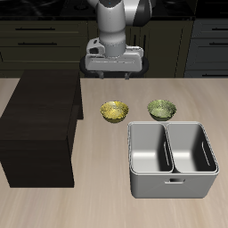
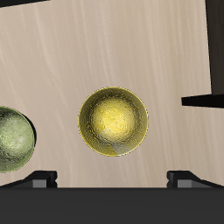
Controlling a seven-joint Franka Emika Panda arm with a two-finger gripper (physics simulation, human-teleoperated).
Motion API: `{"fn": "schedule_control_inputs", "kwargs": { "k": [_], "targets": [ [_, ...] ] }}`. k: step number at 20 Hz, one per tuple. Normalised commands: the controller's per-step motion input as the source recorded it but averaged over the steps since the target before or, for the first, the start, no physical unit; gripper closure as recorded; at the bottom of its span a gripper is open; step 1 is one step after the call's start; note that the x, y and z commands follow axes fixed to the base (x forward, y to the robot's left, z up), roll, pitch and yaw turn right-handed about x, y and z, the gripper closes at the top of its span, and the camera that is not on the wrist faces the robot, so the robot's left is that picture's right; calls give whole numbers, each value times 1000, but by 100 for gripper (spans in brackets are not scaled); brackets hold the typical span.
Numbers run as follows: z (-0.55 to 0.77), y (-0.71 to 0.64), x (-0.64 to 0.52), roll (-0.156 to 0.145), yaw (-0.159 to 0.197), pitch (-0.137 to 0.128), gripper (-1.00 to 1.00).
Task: Place the yellow bowl on top of the shelf
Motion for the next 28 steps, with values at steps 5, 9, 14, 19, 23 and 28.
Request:
{"fn": "schedule_control_inputs", "kwargs": {
  "k": [5, 9, 14, 19, 23, 28],
  "targets": [
    [-133, 53, 65, 5, 18, -19, -100],
    [-132, 24, 56, 0, 5, -21, -100],
    [-226, 136, -5, -6, 50, -54, -100],
    [-273, 83, 33, 10, 1, 28, -100],
    [-382, 94, 50, -5, 0, 2, -100],
    [-87, 23, -27, 8, 21, -21, -100]
  ]
}}
